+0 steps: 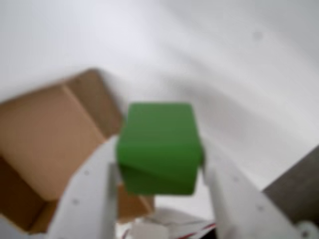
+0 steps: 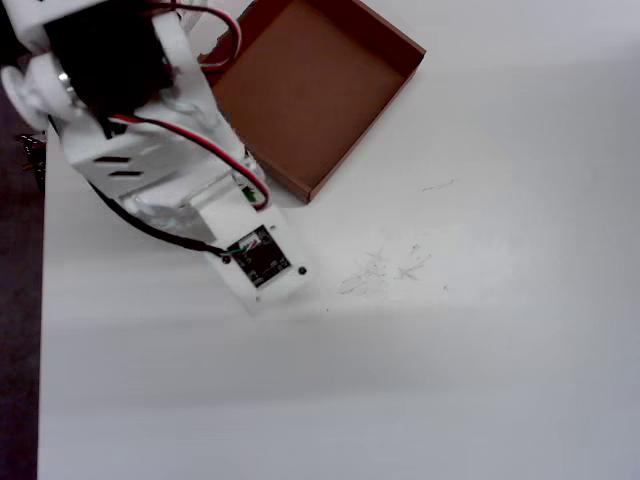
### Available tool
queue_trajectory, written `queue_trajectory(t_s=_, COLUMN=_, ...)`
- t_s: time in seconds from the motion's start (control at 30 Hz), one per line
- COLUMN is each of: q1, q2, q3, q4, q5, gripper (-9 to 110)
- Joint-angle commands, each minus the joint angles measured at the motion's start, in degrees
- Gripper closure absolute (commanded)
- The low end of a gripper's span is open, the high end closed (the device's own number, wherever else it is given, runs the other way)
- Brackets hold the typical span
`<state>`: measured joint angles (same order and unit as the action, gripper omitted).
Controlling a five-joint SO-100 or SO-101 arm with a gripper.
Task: Grasp a green cube and put it in a box.
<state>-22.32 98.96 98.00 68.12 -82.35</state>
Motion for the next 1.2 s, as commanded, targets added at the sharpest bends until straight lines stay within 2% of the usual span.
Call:
queue_trajectory(t_s=0.0, q1=-5.36, q2=4.66, q3=-2.72, q4=1.05, q5=1.93, gripper=89)
queue_trajectory(t_s=0.3, q1=-20.92, q2=8.61, q3=2.02, q4=1.58, q5=9.84, gripper=89)
queue_trajectory(t_s=0.7, q1=-32.34, q2=8.00, q3=14.15, q4=-0.09, q5=15.91, gripper=89)
queue_trajectory(t_s=0.93, q1=-35.16, q2=8.44, q3=19.60, q4=-0.88, q5=16.26, gripper=89)
queue_trajectory(t_s=1.17, q1=-34.37, q2=3.87, q3=16.88, q4=-2.29, q5=16.35, gripper=89)
